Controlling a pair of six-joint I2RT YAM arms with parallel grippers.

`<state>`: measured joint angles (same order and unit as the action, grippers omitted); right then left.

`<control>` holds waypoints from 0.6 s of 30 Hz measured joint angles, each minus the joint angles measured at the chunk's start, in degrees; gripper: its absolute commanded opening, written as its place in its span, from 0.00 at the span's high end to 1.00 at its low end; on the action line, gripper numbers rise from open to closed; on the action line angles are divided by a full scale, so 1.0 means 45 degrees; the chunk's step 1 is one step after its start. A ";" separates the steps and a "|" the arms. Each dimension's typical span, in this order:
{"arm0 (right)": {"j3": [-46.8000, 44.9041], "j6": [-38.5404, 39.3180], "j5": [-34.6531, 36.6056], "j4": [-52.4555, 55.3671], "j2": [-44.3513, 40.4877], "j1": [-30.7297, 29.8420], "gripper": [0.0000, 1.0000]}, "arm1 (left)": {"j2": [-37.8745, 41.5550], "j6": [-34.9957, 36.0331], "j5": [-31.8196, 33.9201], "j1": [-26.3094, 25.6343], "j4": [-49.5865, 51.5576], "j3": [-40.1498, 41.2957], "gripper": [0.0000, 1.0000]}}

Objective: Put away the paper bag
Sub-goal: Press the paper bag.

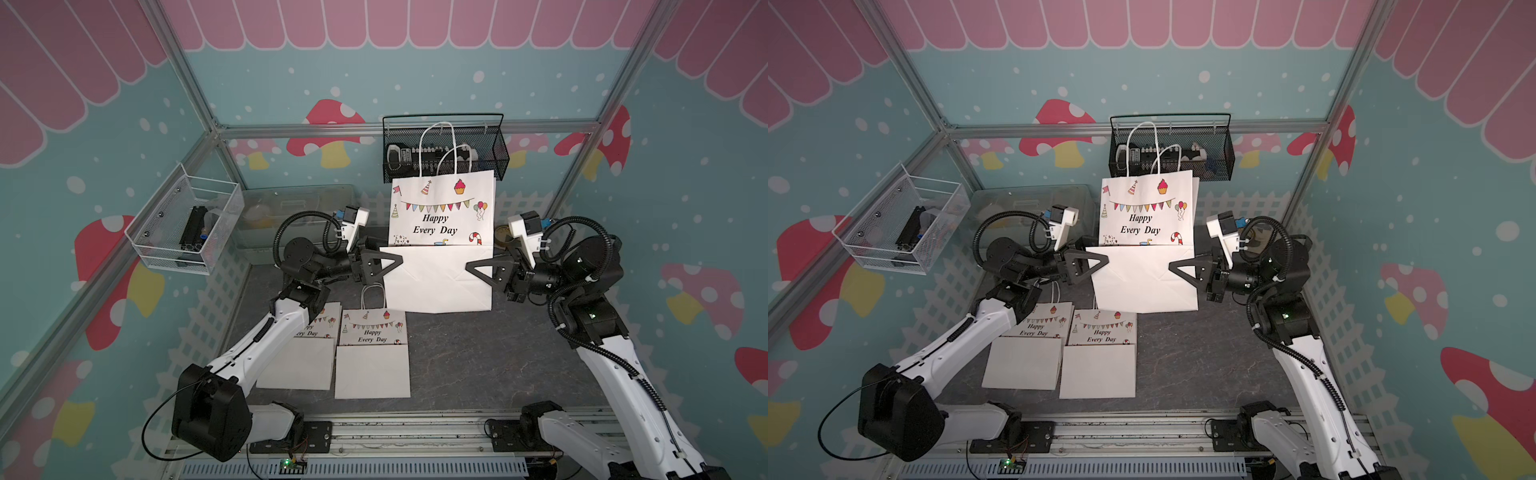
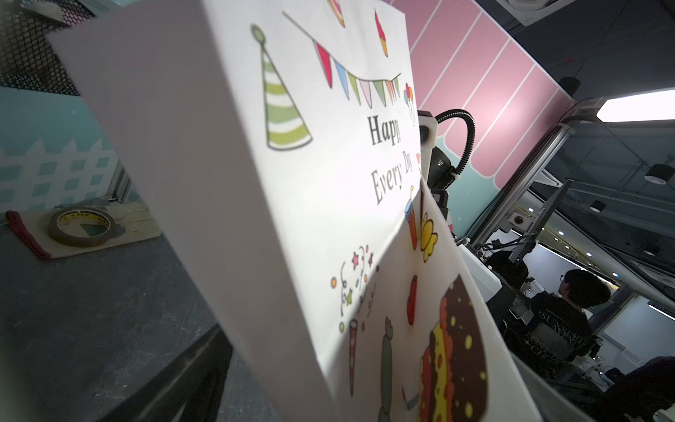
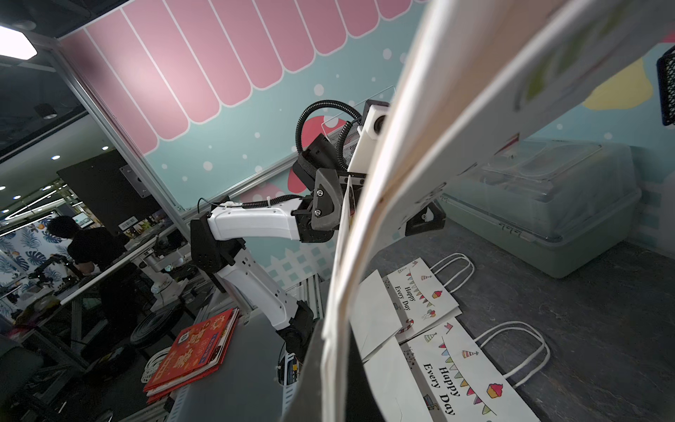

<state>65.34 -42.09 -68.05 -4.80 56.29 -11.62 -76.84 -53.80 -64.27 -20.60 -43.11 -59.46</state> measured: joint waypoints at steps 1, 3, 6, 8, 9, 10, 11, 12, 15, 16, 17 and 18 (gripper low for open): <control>0.0000 0.0010 0.0015 0.0015 0.0039 0.0000 1.00 | -0.0053 -0.0325 -0.0058 -0.0044 -0.0471 0.0005 0.10; 0.0000 0.0170 0.0083 0.0170 0.0092 0.0000 1.00 | -0.0068 -0.0826 -0.0214 -0.0151 -0.1273 0.0029 0.18; 0.0000 0.0549 0.0335 0.0602 0.0078 0.0000 1.00 | 0.0083 -0.0996 -0.0355 -0.0214 -0.1715 0.0068 0.29; 0.0000 0.0835 0.0602 0.0971 0.0053 0.0000 1.00 | 0.0282 -0.0816 -0.0427 -0.0209 -0.1515 0.0092 0.35; 0.0000 0.0991 0.0743 0.1156 0.0044 0.0000 1.00 | 0.0413 -0.0631 -0.0437 -0.0209 -0.1302 0.0092 0.39; 0.0000 0.1137 0.0903 0.1350 0.0034 0.0000 1.00 | 0.0544 -0.0457 -0.0442 -0.0214 -0.1078 0.0097 0.44; 0.0000 0.1297 0.1069 0.1559 0.0019 0.0000 1.00 | 0.0695 -0.0233 -0.0442 -0.0214 -0.0821 0.0102 0.48; 0.0005 0.1467 0.1243 0.1768 0.0015 0.0000 1.00 | 0.0845 0.0000 -0.0442 -0.0214 -0.0549 0.0102 0.52; 0.0024 0.1851 0.1647 0.2288 0.0015 0.0000 1.00 | 0.1161 0.0525 -0.0447 -0.0214 0.0058 0.0102 0.61; 0.0034 0.1943 0.1739 0.2414 0.0015 0.0000 1.00 | 0.1209 0.0665 -0.0442 -0.0214 0.0238 0.0102 0.63; 0.0044 0.2035 0.1826 0.2540 0.0015 0.0000 1.00 | 0.1243 0.0855 -0.0437 -0.0214 0.0466 0.0102 0.66; 0.0049 0.2123 0.1904 0.2671 0.0015 0.0000 1.00 | 0.1258 0.1098 -0.0423 -0.0214 0.0748 0.0102 0.70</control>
<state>65.56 -32.53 -59.48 7.22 56.36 -11.62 -71.18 -48.86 -66.17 -21.56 -39.75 -59.00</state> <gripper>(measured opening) 0.047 0.350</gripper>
